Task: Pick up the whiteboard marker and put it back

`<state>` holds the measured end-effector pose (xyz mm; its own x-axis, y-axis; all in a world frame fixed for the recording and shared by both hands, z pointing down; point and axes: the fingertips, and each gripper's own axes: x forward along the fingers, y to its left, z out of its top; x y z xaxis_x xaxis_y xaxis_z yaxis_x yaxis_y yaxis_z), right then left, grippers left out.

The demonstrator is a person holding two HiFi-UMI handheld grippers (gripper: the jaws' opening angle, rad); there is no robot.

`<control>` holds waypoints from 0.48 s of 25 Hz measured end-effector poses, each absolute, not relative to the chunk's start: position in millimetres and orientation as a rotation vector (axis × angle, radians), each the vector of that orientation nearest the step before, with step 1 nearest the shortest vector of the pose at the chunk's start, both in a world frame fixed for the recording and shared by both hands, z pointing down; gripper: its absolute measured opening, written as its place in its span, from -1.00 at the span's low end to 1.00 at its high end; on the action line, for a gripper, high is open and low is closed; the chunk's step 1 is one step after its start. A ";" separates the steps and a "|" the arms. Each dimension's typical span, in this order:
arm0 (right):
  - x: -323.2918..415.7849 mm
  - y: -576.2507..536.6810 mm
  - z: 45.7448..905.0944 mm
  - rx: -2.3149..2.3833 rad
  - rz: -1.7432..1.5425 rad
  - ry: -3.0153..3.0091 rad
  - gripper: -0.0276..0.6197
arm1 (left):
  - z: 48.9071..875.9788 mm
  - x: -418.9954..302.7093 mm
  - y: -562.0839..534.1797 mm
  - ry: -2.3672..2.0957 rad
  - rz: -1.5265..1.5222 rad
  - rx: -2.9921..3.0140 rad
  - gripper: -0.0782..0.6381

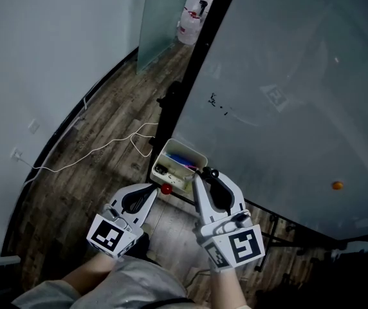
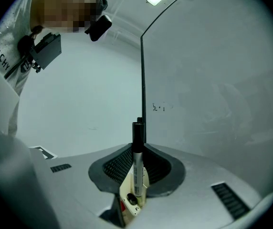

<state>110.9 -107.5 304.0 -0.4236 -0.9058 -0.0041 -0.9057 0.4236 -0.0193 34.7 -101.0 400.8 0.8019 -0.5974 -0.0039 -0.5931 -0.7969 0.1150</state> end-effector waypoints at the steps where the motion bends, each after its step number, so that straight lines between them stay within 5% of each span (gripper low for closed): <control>1: 110.8 -107.3 302.7 -1.678 -0.022 2.636 -0.67 | 399.8 34.9 -101.1 -0.952 -0.066 2.877 -0.74; 12: 107.8 -103.9 291.2 -1.669 -0.005 2.631 -0.68 | 394.3 36.0 -96.6 -0.936 -0.084 2.880 -0.74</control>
<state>107.8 -103.9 291.2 -0.4258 -0.9046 -0.0201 -0.9045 0.4262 -0.0169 36.0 -96.6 394.3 0.8082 -0.5886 -0.0181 -0.5823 -0.8035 0.1237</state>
